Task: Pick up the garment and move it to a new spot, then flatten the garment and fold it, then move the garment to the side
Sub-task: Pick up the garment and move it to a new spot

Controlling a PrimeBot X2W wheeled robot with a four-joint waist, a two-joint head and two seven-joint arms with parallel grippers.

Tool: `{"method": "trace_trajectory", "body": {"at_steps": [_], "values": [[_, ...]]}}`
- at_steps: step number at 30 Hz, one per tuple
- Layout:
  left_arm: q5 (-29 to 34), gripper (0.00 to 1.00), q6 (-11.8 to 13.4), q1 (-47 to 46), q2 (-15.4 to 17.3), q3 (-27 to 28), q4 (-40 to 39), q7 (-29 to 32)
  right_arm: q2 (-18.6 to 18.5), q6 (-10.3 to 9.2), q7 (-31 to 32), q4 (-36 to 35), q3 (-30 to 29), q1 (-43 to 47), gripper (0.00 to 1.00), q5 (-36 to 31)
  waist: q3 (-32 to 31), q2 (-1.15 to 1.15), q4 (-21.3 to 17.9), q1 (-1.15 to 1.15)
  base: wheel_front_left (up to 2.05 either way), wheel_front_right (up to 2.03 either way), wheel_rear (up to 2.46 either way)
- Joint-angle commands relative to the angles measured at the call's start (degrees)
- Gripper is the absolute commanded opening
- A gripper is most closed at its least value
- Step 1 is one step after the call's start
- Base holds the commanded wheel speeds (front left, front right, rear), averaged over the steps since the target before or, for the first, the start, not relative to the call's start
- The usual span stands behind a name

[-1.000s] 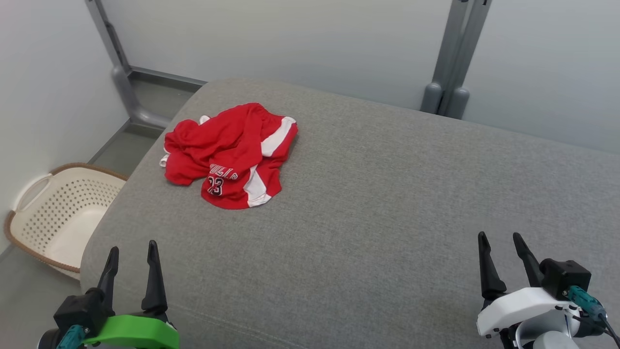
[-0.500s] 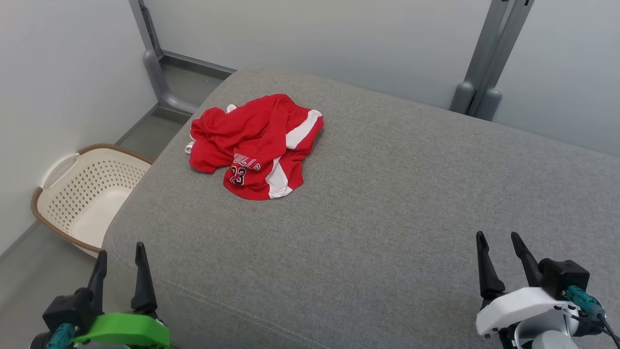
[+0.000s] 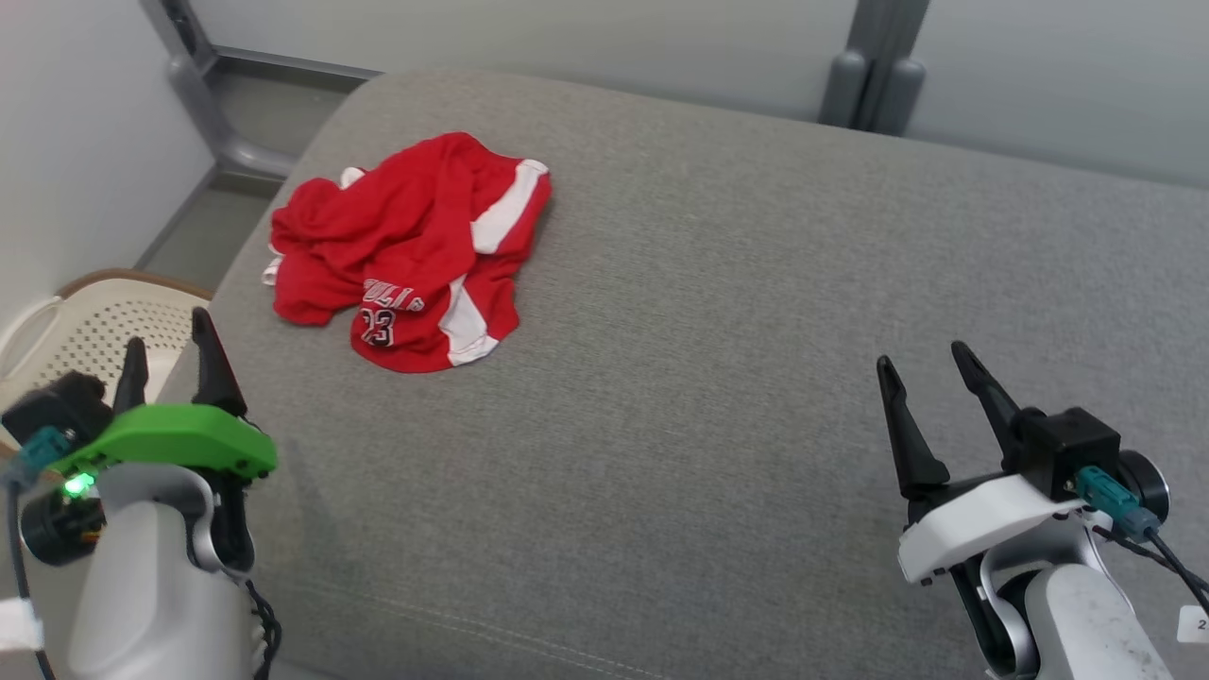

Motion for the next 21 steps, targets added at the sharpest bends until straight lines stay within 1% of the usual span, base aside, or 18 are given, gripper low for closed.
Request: {"method": "trace_trajectory", "body": {"at_steps": [1, 2, 6, 8, 12, 17, 21], "values": [[-0.5, 1.0, 0.0, -3.1, 0.9, 0.2, 1.7, 1.1, -0.8, -0.01, 0.8, -1.7, 0.8, -0.9, 1.0, 0.1, 8.4, 0.0, -8.8, 0.0, 0.0, 0.0, 0.0], [-0.6, 1.0, -0.2, -4.5, 1.4, 0.2, 2.7, 1.6, -0.8, -0.01, 1.2, -2.7, 1.3, -1.0, 1.0, 0.2, 9.4, 0.0, -9.9, 0.0, 0.0, 0.0, 0.0], [-3.0, 1.0, -0.6, -10.3, 4.7, 1.5, 7.4, 7.0, -1.5, -0.01, 3.0, -7.4, 3.8, -2.1, 1.0, 0.3, 14.0, 0.0, -15.0, 0.0, 0.0, 0.0, 0.0], [-2.7, 1.0, -0.7, -12.4, 6.4, 1.4, 9.1, 9.0, -1.6, -0.01, 3.5, -8.8, 4.3, -2.4, 1.0, 0.5, 15.9, 0.0, -17.3, 0.0, 0.0, 0.0, 0.0], [-3.3, 1.0, -0.2, -15.9, 9.5, 1.8, 11.6, 12.3, -1.3, -0.01, 4.0, -11.3, 5.0, -3.1, 1.0, 0.7, 19.4, 0.0, -21.7, 0.0, 0.0, 0.0, 0.0], [-3.1, 1.0, 0.2, -19.0, 11.8, 1.3, 13.8, 15.9, -0.8, -0.01, 3.3, -12.4, 4.1, -3.3, 1.0, 0.6, 21.6, 0.0, -25.0, 0.0, 0.0, 0.0, 0.0], [-2.5, 1.0, 1.5, -19.9, 13.5, 0.8, 15.7, 18.6, -0.6, -0.01, 2.7, -12.4, 4.2, -3.1, 1.0, 0.7, 21.7, 0.0, -26.8, 0.0, 0.0, 0.0, 0.0]]}}
